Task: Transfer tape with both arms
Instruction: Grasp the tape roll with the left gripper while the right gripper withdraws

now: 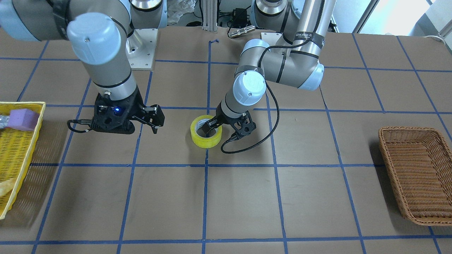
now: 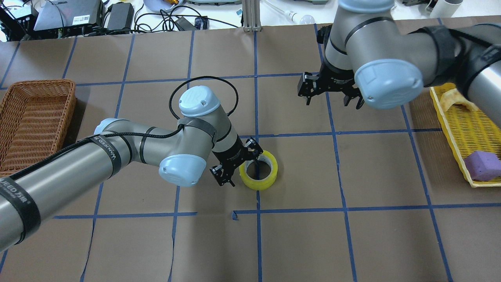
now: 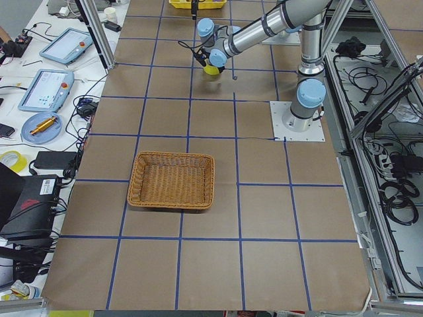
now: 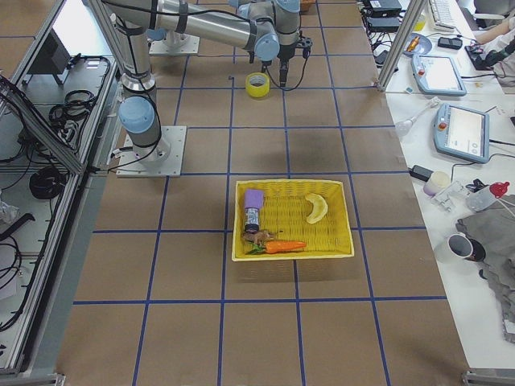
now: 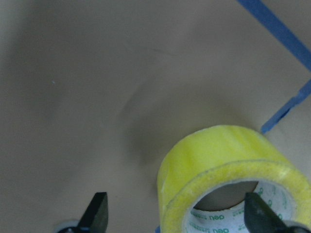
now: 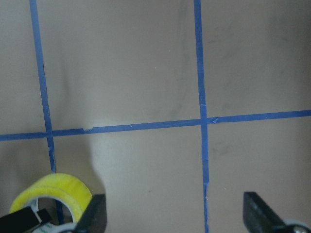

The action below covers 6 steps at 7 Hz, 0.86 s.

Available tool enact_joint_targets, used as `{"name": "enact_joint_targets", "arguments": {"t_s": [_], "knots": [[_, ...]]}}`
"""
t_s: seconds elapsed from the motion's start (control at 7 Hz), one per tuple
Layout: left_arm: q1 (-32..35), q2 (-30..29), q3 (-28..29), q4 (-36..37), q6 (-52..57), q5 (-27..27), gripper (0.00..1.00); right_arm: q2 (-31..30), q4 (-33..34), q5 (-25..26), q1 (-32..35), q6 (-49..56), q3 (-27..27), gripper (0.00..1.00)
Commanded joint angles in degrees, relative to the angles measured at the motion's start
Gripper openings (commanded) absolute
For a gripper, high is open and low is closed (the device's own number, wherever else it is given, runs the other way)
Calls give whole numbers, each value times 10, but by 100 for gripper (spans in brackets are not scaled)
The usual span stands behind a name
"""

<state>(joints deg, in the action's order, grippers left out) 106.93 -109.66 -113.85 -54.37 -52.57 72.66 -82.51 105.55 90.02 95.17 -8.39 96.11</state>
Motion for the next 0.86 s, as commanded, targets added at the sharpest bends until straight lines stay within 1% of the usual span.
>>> {"name": "enact_joint_targets", "arguments": {"t_s": [0.0,0.14,0.29,0.43,0.57,0.71], "knots": [[7,-14,0,3,9,-3,0,-26,-91,2,-30,64,-51,100],[7,-11,2,6,12,-1,0,-25,-94,-4,-58,65,-52,100],[0,6,14,10,55,22,0,-26,-105,-5,-68,65,-56,100],[-36,15,54,-2,122,66,0,-31,-108,-6,-68,56,-60,100],[-85,35,99,-74,205,82,0,-32,-109,-5,-67,52,-62,100],[-137,51,136,-158,332,93,0,-47,-115,2,-68,54,-63,100]]}}
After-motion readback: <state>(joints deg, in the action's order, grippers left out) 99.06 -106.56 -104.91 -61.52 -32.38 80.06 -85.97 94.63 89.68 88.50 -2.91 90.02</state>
